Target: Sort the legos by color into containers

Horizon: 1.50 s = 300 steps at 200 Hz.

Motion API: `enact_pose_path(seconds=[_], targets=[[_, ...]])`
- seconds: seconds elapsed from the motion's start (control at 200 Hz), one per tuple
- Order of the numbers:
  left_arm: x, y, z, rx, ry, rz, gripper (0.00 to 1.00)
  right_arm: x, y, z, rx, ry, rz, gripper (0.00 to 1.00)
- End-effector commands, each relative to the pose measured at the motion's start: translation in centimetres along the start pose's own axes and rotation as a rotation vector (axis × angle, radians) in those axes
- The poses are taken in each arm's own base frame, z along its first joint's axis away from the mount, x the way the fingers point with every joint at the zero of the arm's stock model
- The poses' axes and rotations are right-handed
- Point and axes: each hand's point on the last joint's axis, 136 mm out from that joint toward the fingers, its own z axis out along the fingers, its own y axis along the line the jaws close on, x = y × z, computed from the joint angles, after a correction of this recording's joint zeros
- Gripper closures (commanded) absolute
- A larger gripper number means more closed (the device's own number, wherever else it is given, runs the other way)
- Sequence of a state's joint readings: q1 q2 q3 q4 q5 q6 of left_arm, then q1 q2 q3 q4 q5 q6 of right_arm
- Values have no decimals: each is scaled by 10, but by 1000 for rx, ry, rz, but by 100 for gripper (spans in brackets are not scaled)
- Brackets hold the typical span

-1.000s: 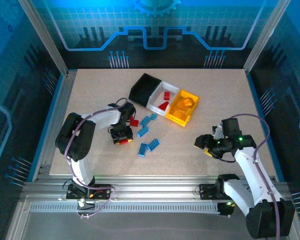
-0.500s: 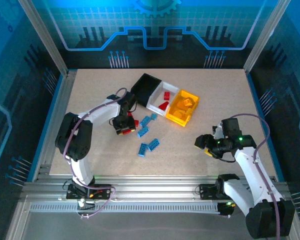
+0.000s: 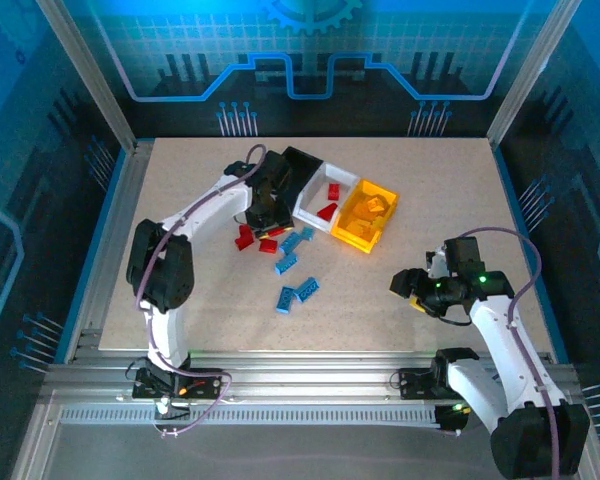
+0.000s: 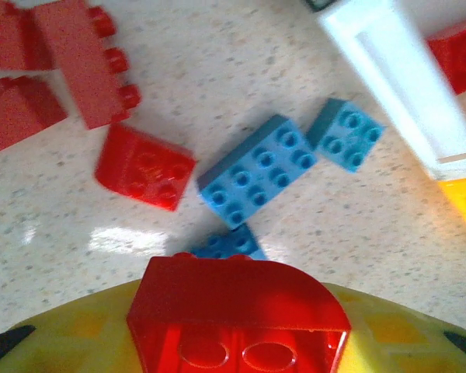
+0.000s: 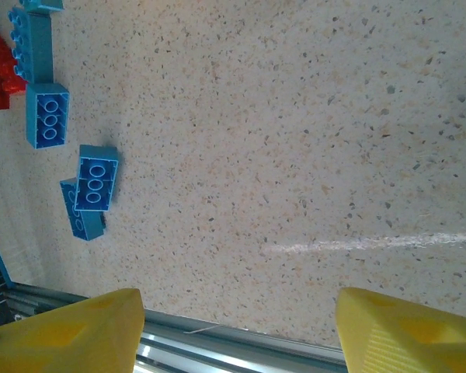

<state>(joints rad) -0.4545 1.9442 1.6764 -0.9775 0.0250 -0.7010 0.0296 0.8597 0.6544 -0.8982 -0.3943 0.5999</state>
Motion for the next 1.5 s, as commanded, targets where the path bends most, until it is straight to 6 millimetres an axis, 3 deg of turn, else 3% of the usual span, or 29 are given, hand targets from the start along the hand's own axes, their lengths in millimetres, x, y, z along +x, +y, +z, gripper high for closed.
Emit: enact_pose_path(seconds=[0.0,0.24,0.835,1.141,1.496], targets=[[0,-19,-2,39,31,3,54,0,-3,-3,5,-7,-2,33],[-19,-60,-2,112,10,26,54,-1,-1,-3,-7,-8,-2,33],[-68,-146,44,300,1,-32,54,-5,0,-8,10,2,-8,33],[-70,-147,56,302,7,-50,51,-9,-1,-10,12,-26,2,32],[-71,-147,47,304,-8,-37,31,-7,-4,-6,8,-17,9,32]])
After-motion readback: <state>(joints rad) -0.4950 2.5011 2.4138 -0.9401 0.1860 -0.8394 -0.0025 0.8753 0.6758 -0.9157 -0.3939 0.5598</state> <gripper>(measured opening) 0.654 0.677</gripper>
